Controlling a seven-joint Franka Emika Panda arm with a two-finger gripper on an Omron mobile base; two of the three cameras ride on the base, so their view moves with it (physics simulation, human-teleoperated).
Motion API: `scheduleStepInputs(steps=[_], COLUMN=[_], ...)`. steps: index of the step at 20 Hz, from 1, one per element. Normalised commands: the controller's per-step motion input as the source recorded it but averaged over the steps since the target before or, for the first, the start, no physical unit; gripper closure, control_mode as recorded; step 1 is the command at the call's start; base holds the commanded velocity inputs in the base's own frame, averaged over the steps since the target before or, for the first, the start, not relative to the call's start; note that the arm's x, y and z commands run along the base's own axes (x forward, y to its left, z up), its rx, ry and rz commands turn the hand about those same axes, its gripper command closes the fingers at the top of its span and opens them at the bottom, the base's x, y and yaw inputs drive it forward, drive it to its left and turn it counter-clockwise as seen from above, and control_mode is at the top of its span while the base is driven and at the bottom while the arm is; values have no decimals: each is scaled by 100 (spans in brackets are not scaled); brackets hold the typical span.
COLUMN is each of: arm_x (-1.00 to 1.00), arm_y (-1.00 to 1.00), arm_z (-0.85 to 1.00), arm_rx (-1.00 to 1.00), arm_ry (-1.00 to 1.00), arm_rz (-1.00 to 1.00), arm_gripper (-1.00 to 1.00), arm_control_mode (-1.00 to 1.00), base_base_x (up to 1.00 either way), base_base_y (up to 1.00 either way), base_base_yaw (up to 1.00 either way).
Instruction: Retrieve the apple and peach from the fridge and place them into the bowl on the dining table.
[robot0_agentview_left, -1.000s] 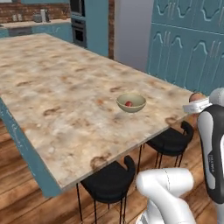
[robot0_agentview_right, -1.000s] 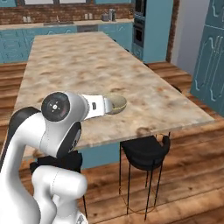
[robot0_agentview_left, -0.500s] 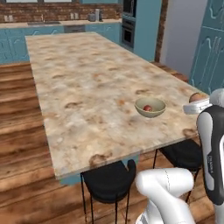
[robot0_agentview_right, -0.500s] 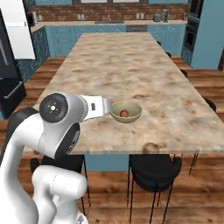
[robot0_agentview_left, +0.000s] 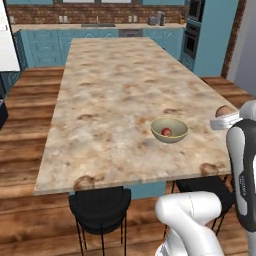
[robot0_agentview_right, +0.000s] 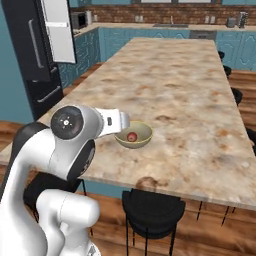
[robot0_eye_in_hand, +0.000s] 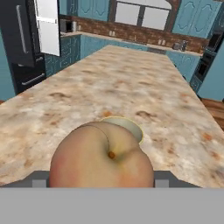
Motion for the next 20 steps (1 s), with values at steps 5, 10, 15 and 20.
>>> scheduleStepInputs(steps=[5,10,15,20], arm_x=[0,24,90,74], arm_y=[0,0,-8,-11], arm_z=[0,-9,-40,-36], arm_rx=[0,0,0,0], arm_ry=[0,3,18,13], arm_rz=[0,0,0,0], arm_gripper=[100,100,100,100], arm_control_mode=[100,-100,-100,-100], base_base_x=[38,16,0,0], base_base_y=[-6,0,0,0], base_base_yaw=[9,0,0,0])
